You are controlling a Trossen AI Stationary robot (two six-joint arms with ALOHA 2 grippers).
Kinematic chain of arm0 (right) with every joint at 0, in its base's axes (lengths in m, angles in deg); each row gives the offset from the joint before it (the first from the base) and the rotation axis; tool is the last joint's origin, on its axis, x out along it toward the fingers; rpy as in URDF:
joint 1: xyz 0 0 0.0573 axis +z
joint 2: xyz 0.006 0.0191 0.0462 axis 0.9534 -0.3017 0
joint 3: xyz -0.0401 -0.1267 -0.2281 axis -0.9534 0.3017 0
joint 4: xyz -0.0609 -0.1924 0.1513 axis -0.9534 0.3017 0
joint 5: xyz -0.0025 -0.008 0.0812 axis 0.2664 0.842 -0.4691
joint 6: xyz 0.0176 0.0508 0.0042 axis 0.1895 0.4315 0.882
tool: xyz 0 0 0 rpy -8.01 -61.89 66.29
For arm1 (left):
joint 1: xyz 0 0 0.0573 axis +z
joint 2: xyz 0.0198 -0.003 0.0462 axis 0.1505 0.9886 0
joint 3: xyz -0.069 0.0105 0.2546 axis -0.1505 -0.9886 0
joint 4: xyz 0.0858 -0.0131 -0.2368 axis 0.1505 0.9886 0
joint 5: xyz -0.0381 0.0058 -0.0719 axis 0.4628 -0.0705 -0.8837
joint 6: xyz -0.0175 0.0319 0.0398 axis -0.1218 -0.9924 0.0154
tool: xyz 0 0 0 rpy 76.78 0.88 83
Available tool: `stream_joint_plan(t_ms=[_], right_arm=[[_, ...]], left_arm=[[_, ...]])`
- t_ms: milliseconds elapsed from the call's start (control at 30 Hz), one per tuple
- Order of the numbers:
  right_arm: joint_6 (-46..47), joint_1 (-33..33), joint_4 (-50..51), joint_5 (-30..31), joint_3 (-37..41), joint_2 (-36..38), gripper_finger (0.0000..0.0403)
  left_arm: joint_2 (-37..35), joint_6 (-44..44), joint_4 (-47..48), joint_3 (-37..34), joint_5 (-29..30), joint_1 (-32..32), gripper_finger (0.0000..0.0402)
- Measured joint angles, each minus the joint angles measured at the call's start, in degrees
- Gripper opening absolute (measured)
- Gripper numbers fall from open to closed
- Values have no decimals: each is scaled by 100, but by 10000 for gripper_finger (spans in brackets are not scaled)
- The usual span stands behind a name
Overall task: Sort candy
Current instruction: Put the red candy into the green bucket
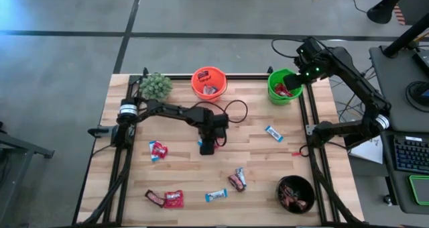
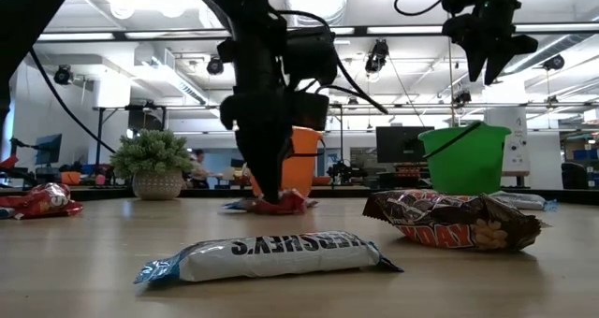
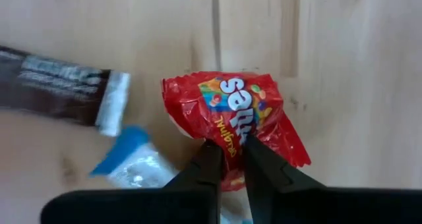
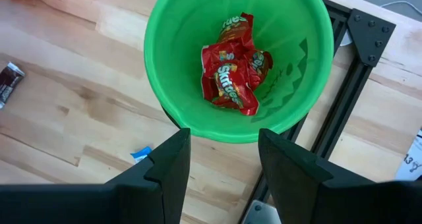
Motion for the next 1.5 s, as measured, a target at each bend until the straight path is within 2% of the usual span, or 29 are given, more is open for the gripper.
stream_joint_plan(t_ms=[133,367,467,667,900,1033,1200,1500], right_arm=[[-19,0,0,0,0,27,169],[-205,0,-11,-113,0,28,169],[-376,0,-110,-613,0,34,169],[-413,0,-955,-1967,0,148,169],[-79,1,-1991,-3316,0,255,183],[324,117,-2615,-3905,0,210,205],[953,345,-3525,-3914,0,133,222],[1474,955,-4757,-3837,0,-148,224]], left_arm=[[-31,-304,506,410,244,0,6],[-36,-645,707,1534,270,5,3],[-42,-903,1018,2184,428,34,2],[-53,-1434,1897,3542,1389,324,2],[-57,-1538,2207,4688,1430,966,2],[-60,-1677,2194,5074,1432,1210,1],[-64,-1825,2098,5248,1430,1402,1],[-9,-2017,1569,5211,1426,1552,1]])
